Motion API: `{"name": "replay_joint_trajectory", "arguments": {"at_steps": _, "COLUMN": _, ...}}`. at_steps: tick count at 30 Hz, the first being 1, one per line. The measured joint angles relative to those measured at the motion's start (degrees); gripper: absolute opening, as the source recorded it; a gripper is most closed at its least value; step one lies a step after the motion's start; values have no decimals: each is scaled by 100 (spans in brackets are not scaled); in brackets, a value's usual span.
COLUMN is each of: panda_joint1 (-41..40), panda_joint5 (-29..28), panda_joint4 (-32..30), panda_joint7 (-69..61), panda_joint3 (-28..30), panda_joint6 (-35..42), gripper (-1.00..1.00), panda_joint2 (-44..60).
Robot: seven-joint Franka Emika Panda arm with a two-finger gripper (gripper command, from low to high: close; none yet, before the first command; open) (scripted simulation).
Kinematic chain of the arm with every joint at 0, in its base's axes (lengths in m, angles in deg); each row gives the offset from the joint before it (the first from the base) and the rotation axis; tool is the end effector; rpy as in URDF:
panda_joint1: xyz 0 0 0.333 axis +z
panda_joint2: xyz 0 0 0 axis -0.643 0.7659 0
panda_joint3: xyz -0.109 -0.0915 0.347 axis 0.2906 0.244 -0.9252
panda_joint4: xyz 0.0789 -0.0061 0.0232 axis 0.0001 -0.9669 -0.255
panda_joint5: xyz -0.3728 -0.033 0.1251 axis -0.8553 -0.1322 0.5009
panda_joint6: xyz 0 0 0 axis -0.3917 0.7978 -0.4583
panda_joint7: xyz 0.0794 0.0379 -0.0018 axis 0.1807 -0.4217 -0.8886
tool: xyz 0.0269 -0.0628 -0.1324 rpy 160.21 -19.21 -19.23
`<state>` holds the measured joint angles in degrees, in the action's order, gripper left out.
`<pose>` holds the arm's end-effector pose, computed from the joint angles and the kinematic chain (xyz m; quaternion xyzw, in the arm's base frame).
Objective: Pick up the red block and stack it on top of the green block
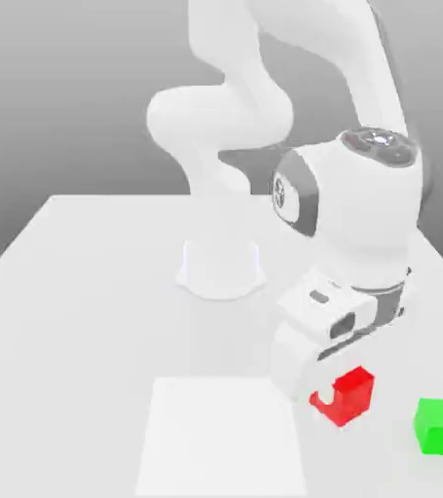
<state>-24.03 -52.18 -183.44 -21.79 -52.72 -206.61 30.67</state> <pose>0.4365 0.2190 0.2513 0.9998 0.0208 -0.0012 0.0008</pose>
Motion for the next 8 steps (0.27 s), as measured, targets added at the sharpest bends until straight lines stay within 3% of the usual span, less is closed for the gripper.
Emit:
{"name": "replay_joint_trajectory", "arguments": {"at_steps": 4, "panda_joint1": 552, "panda_joint5": -499, "panda_joint4": 399, "panda_joint7": 146, "panda_joint3": -174, "panda_joint6": -419, "gripper": -100, "panda_joint2": 847}}
{"name": "replay_joint_trajectory", "arguments": {"at_steps": 5, "panda_joint1": 609, "panda_joint5": -581, "panda_joint4": 425, "panda_joint7": 195, "panda_joint3": -140, "panda_joint6": -541, "gripper": 100, "panda_joint2": 999}}
{"name": "replay_joint_trajectory", "arguments": {"at_steps": 8, "panda_joint1": 609, "panda_joint5": -581, "panda_joint4": 425, "panda_joint7": 195, "panda_joint3": -140, "panda_joint6": -541, "gripper": 100, "panda_joint2": 999}}
